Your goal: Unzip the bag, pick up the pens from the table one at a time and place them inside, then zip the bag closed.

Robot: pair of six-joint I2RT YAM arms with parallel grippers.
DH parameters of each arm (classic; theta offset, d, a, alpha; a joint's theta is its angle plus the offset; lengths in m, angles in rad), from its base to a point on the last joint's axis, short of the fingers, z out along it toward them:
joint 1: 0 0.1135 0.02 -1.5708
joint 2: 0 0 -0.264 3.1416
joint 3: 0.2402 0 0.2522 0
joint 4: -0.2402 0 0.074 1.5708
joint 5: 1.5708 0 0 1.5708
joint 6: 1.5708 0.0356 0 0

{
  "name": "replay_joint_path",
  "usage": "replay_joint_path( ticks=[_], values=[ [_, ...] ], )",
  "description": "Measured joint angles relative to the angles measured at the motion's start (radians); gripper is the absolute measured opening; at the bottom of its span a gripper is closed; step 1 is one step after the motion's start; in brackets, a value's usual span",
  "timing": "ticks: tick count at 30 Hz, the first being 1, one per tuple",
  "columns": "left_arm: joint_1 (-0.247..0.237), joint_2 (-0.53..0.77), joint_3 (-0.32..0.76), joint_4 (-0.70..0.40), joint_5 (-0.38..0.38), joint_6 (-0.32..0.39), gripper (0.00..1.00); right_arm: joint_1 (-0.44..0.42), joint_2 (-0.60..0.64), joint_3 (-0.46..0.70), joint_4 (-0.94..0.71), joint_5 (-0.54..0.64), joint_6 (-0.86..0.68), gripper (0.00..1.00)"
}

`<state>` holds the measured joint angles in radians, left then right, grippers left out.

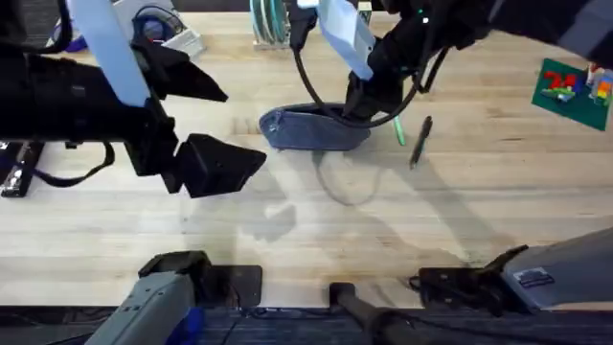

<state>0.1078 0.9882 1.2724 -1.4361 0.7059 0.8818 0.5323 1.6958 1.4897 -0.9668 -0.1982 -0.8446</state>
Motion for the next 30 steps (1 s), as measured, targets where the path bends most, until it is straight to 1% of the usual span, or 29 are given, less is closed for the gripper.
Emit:
replay_joint_path(
  ticks=[6,18,26,30],
  values=[
    [0.0,0.0,0.0,0.0,0.0,0.0,0.996,0.0,0.054,0.0,0.005,0.0,-0.001,0.03],
    [0.0,0.0,0.0,0.0,0.0,0.0,0.995,-0.001,0.145,0.002,0.075,0.016,-0.002,0.03],
    [0.0,0.0,0.0,0.0,0.0,0.0,0.995,-0.001,0.221,0.013,0.083,0.017,-0.001,0.03],
    [0.0,0.0,0.0,0.0,0.0,0.0,0.995,-0.001,0.235,0.02,0.077,0.011,-0.001,0.03]
  ],
)
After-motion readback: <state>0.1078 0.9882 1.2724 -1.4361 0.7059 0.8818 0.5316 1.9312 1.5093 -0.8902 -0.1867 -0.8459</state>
